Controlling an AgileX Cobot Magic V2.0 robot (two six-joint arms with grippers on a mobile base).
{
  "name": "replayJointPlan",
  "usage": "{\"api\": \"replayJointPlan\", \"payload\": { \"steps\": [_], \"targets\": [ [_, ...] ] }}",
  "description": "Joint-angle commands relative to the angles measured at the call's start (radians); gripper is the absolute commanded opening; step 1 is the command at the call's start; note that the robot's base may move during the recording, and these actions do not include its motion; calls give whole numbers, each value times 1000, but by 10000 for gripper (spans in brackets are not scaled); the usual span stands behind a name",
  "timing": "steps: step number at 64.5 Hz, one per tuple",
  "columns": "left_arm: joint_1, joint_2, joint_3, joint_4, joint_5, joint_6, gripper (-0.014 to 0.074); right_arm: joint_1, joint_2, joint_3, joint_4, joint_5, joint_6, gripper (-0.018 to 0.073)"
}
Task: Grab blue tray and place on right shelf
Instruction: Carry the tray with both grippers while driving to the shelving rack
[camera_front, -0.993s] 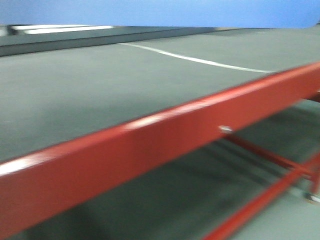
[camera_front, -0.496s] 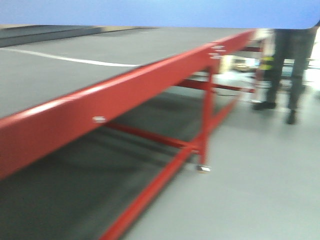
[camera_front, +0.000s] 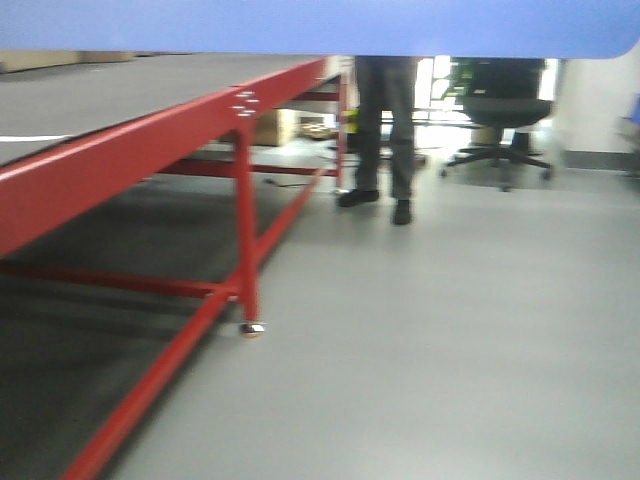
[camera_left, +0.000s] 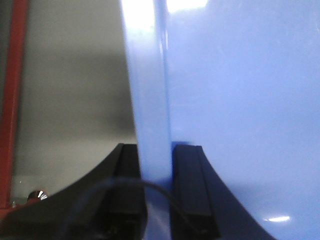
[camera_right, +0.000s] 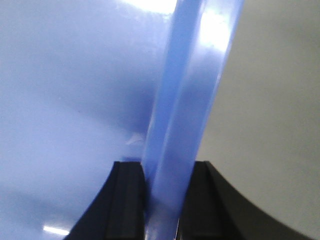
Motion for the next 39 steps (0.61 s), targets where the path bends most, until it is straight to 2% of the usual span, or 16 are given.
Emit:
{"api": "replayJointPlan", "payload": {
  "steps": [1, 39],
  "targets": [
    [-12, -32, -25, -17, 81, 26, -48, 4, -35, -26, -11, -44, -40, 58],
    [-12, -32, -25, -17, 81, 26, -48, 4, -35, -26, -11, -44, -40, 58]
  ]
}}
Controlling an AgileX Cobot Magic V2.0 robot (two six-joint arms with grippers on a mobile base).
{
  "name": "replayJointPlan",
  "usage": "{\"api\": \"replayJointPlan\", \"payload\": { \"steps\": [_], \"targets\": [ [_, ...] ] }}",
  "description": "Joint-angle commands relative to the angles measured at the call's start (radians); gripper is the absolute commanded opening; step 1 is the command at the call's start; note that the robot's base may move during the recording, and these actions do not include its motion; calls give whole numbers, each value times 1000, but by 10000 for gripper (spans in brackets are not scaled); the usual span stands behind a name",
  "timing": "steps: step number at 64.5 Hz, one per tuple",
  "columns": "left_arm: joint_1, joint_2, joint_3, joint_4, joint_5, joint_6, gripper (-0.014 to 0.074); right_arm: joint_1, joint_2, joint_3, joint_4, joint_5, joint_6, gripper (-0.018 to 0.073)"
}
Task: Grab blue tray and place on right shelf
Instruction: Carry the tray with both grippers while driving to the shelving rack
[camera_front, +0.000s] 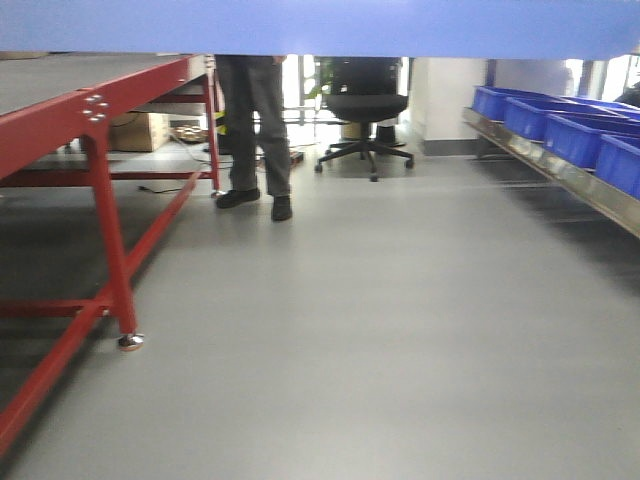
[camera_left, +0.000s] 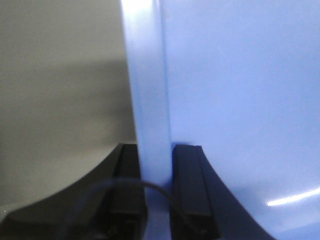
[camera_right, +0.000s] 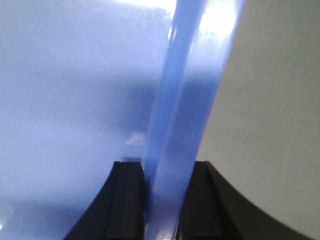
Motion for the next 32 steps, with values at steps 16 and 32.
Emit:
{"api": "replayJointPlan", "payload": {
  "steps": [16, 32],
  "targets": [
    [-12, -32, -25, -17, 81, 26, -48, 4, -35, -26, -11, -46, -40, 58],
    [-12, -32, -25, -17, 81, 26, -48, 4, -35, -26, -11, -46, -40, 58]
  ]
}}
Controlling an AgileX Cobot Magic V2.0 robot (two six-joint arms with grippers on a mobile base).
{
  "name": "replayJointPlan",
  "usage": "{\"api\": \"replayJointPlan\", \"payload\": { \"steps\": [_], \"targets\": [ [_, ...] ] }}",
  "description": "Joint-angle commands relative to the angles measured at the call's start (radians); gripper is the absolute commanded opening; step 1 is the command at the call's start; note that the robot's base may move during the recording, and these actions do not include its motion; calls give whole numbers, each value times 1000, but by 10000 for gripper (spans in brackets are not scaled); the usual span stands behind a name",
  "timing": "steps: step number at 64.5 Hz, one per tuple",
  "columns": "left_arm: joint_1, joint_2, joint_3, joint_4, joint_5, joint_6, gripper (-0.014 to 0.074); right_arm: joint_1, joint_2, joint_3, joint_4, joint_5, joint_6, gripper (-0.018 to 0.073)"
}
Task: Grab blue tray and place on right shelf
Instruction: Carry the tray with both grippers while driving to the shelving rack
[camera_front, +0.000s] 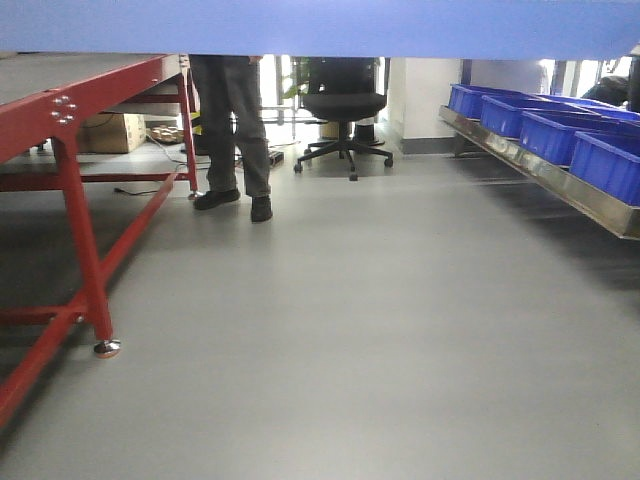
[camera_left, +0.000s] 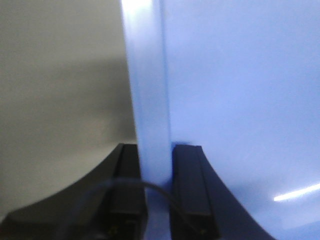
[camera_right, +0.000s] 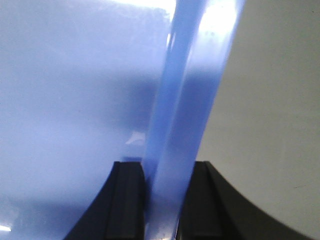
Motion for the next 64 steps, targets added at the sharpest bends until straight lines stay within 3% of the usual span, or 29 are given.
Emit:
{"api": "replayJointPlan", "payload": {
  "steps": [1, 64],
  "targets": [
    [-12, -32, -25, -17, 81, 26, -48, 4, -34, -26, -11, -46, -40, 58],
    [-12, -32, -25, -17, 81, 26, -48, 4, -34, -26, -11, -46, -40, 58]
  ]
}}
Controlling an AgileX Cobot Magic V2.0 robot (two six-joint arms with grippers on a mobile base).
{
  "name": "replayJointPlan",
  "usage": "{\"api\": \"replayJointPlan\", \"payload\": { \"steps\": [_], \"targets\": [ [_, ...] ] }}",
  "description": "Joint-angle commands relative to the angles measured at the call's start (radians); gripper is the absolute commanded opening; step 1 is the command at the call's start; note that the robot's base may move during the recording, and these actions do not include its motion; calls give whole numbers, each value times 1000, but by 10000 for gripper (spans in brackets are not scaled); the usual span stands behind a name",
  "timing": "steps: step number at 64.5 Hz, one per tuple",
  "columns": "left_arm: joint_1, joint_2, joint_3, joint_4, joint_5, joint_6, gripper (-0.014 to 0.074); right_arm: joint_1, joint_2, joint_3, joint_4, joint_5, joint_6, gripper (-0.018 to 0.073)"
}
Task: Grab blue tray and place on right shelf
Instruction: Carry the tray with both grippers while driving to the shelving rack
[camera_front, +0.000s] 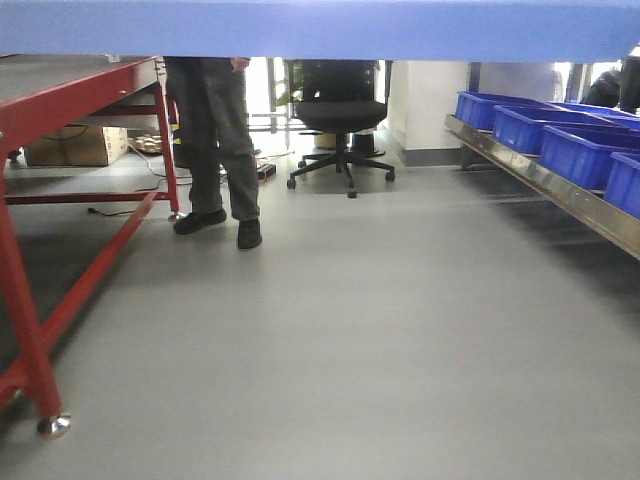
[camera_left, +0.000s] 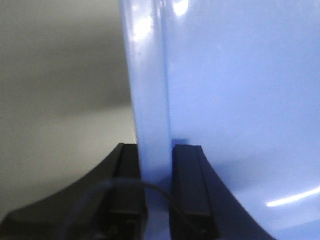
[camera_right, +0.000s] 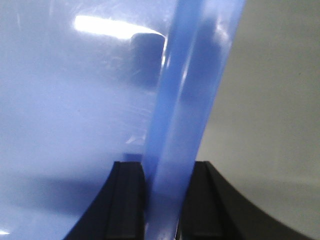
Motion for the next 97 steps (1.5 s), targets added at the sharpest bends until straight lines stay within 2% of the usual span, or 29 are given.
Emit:
{"api": "replayJointPlan", "payload": {
  "steps": [1, 97],
  "targets": [
    [-12, -32, -25, -17, 81, 26, -48, 4, -34, -26, -11, -46, -38, 58],
    [-12, -32, -25, -21, 81, 26, -48, 4, -34, -26, -11, -46, -38, 58]
  ]
}}
